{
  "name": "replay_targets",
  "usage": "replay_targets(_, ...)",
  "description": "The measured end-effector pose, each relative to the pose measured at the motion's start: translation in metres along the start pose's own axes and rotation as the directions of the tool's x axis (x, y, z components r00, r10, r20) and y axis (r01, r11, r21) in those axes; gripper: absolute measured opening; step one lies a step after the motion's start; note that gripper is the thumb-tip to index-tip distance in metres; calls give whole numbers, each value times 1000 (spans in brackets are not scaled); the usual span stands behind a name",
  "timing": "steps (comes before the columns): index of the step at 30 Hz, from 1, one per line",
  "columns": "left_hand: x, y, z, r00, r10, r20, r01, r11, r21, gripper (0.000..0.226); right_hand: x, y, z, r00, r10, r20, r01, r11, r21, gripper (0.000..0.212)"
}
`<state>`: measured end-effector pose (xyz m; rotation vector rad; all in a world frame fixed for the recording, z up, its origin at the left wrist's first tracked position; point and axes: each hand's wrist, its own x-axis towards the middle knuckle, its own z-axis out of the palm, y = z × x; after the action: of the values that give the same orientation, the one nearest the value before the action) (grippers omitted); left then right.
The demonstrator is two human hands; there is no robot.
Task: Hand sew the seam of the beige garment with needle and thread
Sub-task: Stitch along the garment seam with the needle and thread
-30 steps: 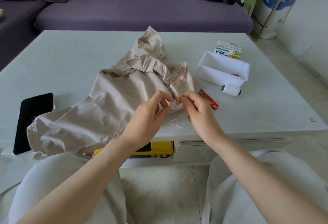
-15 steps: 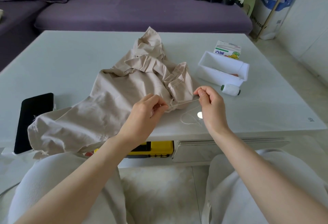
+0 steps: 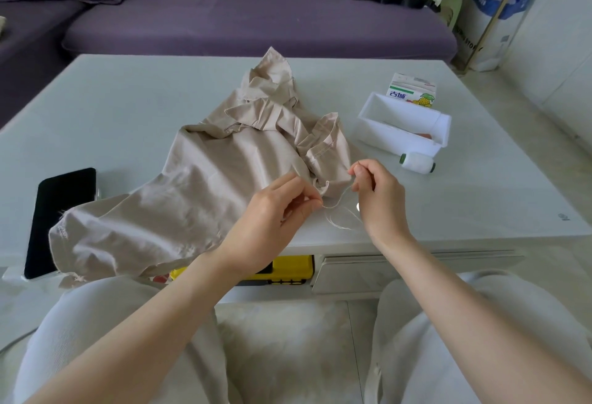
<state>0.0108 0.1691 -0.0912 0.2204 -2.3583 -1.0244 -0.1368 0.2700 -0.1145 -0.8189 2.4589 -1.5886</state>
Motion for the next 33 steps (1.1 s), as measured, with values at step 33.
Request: replay_targets(33,0,-13,3,996,69,54,-82,950,300,23,-11,-13,0,977,-45,207,17,991,133,25)
